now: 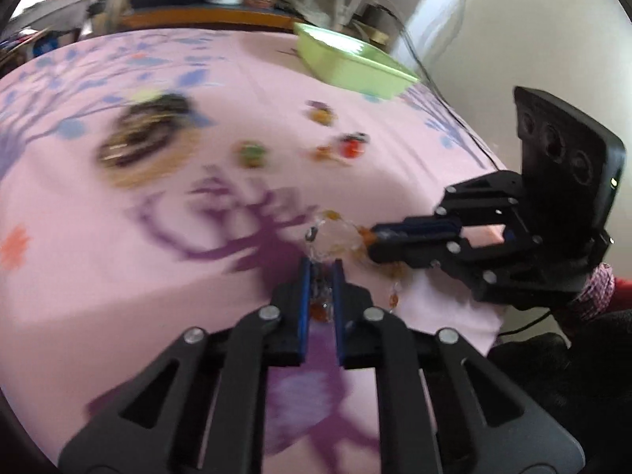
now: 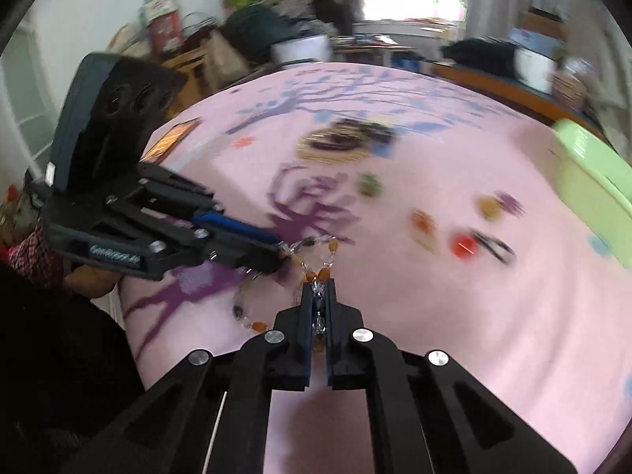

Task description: Organize jewelry

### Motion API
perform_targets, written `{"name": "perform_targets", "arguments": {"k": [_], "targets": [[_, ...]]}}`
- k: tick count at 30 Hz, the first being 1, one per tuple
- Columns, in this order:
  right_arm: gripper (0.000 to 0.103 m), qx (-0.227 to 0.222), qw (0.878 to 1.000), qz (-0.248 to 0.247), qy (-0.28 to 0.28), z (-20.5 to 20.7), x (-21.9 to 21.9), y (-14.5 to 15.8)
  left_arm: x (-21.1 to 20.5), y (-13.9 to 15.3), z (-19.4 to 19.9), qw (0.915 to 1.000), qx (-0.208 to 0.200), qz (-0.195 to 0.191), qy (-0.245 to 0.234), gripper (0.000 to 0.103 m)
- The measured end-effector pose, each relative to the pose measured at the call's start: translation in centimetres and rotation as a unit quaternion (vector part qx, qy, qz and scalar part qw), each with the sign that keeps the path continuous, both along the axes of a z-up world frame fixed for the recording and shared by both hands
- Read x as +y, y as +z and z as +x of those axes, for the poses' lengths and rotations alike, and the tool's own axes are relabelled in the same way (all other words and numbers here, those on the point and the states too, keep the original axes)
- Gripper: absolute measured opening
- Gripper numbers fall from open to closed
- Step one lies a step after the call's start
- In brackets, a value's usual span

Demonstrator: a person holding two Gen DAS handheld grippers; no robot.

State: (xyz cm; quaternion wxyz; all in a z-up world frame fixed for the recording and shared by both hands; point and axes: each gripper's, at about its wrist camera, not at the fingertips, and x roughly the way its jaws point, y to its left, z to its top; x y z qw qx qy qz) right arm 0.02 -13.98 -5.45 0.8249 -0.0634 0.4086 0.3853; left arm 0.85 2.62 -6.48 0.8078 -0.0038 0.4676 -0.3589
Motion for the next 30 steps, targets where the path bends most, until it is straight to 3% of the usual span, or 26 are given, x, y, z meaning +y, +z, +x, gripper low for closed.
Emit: {"name": "perform_targets", "arguments": {"k": [9,14,24,30], "targets": [[0.000,0.018,0.989,0.046,-0.137,-1.0,-10.1,-0.6,-11.3,0.1,1.7,0.9941,-0.002,0.031,-0.104,0.009],[0.000,0.006,0.979,0.083,-0.189,-0.8,-14.4,0.9,-15.0,1.4,3.8,0.9914,-0.007,0.039,-0.125,0.004],[0.000,-0.102,0.962,0.149,-0.207,5.8,-18.3,11.2,-17.7,12.1,10.7,0.9918,-0.072,-0.004,-0.105,0.004],[0.000,-0.129,0.956,0.158,-0.213,11.5,-19.6,15.9,-18.7,17.7,15.3,0.9916,-0.111,-0.025,-0.062,0.004]]}}
